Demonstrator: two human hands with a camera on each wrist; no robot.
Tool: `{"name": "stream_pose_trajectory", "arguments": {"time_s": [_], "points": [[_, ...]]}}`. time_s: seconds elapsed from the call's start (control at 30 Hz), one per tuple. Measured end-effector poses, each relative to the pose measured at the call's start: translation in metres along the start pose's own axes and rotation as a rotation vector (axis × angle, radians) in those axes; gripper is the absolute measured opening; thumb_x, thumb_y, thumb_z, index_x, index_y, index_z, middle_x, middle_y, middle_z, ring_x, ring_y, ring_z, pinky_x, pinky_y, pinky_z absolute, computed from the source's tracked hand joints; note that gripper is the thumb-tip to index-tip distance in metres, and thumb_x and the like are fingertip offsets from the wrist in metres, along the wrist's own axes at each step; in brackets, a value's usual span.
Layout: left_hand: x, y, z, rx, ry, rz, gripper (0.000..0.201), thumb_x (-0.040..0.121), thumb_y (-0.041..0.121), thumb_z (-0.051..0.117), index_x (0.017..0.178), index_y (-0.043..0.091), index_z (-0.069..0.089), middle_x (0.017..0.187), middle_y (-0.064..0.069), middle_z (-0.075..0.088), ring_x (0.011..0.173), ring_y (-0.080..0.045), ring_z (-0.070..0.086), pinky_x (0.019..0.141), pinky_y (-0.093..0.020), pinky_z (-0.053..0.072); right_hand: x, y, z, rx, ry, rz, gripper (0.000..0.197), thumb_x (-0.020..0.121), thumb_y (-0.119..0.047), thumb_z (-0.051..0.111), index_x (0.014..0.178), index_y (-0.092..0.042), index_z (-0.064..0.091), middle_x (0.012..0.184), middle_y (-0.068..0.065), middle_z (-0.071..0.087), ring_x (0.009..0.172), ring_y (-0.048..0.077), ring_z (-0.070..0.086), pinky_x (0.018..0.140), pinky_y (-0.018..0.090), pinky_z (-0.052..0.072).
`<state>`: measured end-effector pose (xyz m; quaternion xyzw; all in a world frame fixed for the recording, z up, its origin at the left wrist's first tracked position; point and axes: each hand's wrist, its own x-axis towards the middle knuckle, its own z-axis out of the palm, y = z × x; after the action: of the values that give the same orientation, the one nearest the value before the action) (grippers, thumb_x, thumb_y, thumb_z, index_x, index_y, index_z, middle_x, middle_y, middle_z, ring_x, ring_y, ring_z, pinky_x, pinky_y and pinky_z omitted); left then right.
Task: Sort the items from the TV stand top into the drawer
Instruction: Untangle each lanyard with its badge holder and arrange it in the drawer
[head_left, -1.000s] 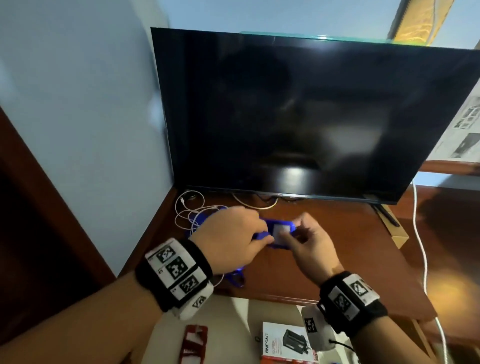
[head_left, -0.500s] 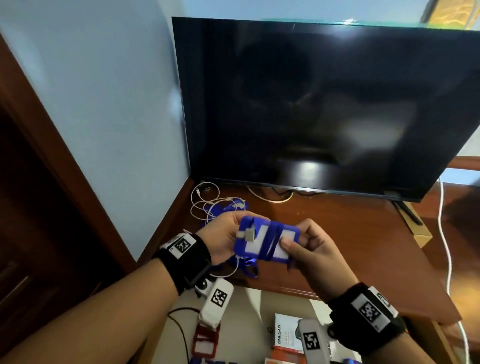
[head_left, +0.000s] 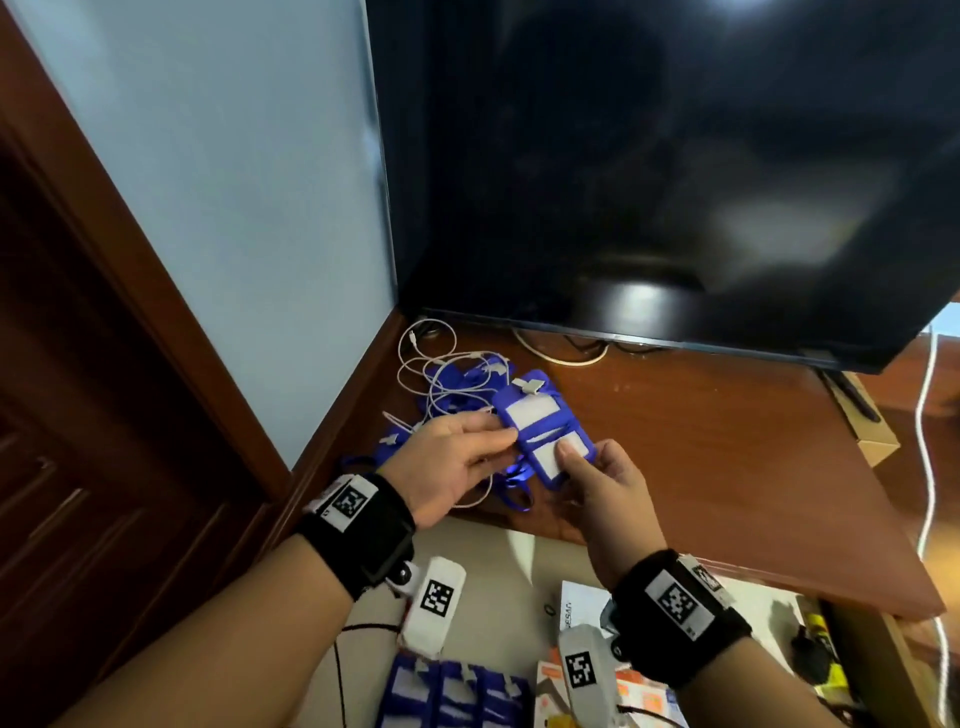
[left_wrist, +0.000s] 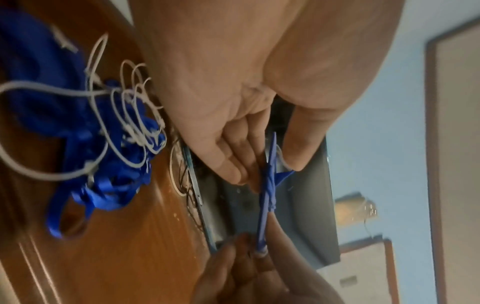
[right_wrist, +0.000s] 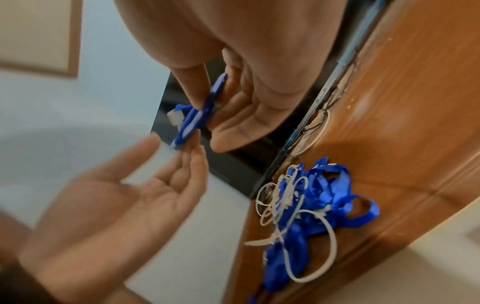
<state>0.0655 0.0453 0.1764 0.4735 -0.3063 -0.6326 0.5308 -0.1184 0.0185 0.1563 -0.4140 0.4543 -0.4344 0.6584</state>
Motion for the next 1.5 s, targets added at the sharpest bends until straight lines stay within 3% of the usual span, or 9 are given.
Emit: {"name": "stream_pose_trajectory", "arguments": {"time_s": [0.23,0.33,0.4,0.57,0.7,0.93,1.2,1.4,1.5], "points": [[0.000,-0.058,-0.058,0.583,0.112,-0.125,0.016,0.091,0.015,0.078,0.099,0.002,0.078,0.097,-0.016,0.079,0.087,-0.020,0.073,0.089,-0.038,0.060,-0.014,0.065,-0.012,-0.833,-0.345,0.181,0.043,0.103,-0.049,0.052,0.085,-0.012,0.067,0.075,0.006,0.074,0.055,0.014,0.060,0.058,0.030,0.051],[0.001,-0.106,-0.087,0.735,0.085,-0.295,0.026,0.079,0.029,0.086,0.083,0.004,0.079,0.093,-0.025,0.076,0.084,-0.028,0.072,0.095,-0.050,0.059,-0.016,0.092,-0.024,-1.297,-0.523,0.194,0.043,0.102,-0.054,0.050,0.097,-0.017,0.071,0.096,0.005,0.078,0.083,0.018,0.070,0.079,0.032,0.056],[0.006,-0.139,-0.103,0.889,0.061,-0.390,0.029,0.075,0.038,0.085,0.074,0.010,0.077,0.080,-0.015,0.077,0.077,-0.027,0.073,0.092,-0.048,0.060,-0.019,0.103,-0.031,-1.459,-0.583,0.233,0.036,0.099,-0.052,0.052,0.109,-0.022,0.070,0.111,0.004,0.075,0.102,0.024,0.069,0.086,0.033,0.055],[0.019,-0.185,-0.111,1.141,0.022,-0.525,0.025,0.090,0.033,0.076,0.077,0.012,0.077,0.076,-0.003,0.075,0.085,-0.028,0.074,0.085,-0.034,0.059,-0.020,0.112,-0.050,-1.512,-0.567,0.282,0.032,0.097,-0.051,0.053,0.113,-0.028,0.068,0.118,0.001,0.072,0.108,0.022,0.067,0.089,0.032,0.054],[0.036,-0.203,-0.108,1.279,0.023,-0.552,0.029,0.095,0.036,0.070,0.084,0.010,0.075,0.085,-0.009,0.070,0.079,-0.022,0.061,0.083,-0.030,0.051,-0.010,0.114,-0.065,-1.530,-0.523,0.312,0.030,0.097,-0.050,0.053,0.115,-0.030,0.067,0.123,-0.004,0.070,0.114,0.021,0.065,0.091,0.030,0.051],[0.049,-0.225,-0.111,1.355,0.074,-0.619,0.035,0.096,0.037,0.069,0.069,0.016,0.060,0.089,-0.007,0.068,0.084,-0.025,0.065,0.081,-0.030,0.050,-0.004,0.108,-0.079,-1.543,-0.483,0.322,0.030,0.102,-0.047,0.051,0.123,-0.029,0.063,0.120,-0.001,0.071,0.111,0.021,0.065,0.079,0.026,0.039],[0.050,-0.233,-0.108,1.391,0.141,-0.604,0.027,0.097,0.037,0.067,0.106,0.012,0.075,0.109,-0.006,0.075,0.102,-0.025,0.070,0.092,-0.033,0.054,0.006,0.110,-0.078,-1.526,-0.506,0.336,0.029,0.101,-0.047,0.053,0.124,-0.031,0.061,0.118,-0.002,0.071,0.093,0.015,0.064,0.084,0.028,0.049],[0.050,-0.225,-0.105,1.413,0.194,-0.625,0.031,0.091,0.046,0.074,0.099,0.016,0.076,0.103,-0.003,0.075,0.097,-0.023,0.070,0.088,-0.034,0.058,0.026,0.104,-0.063,-1.537,-0.517,0.259,0.029,0.099,-0.044,0.054,0.123,-0.030,0.063,0.115,-0.002,0.071,0.105,0.020,0.066,0.086,0.030,0.052],[0.045,-0.219,-0.105,1.413,0.238,-0.618,0.031,0.092,0.043,0.072,0.074,0.019,0.066,0.077,0.001,0.065,0.082,-0.023,0.065,0.073,-0.028,0.052,0.038,0.094,-0.049,-1.537,-0.490,0.172,0.025,0.100,-0.042,0.054,0.120,-0.031,0.062,0.110,-0.003,0.072,0.101,0.020,0.067,0.076,0.028,0.046]]}}
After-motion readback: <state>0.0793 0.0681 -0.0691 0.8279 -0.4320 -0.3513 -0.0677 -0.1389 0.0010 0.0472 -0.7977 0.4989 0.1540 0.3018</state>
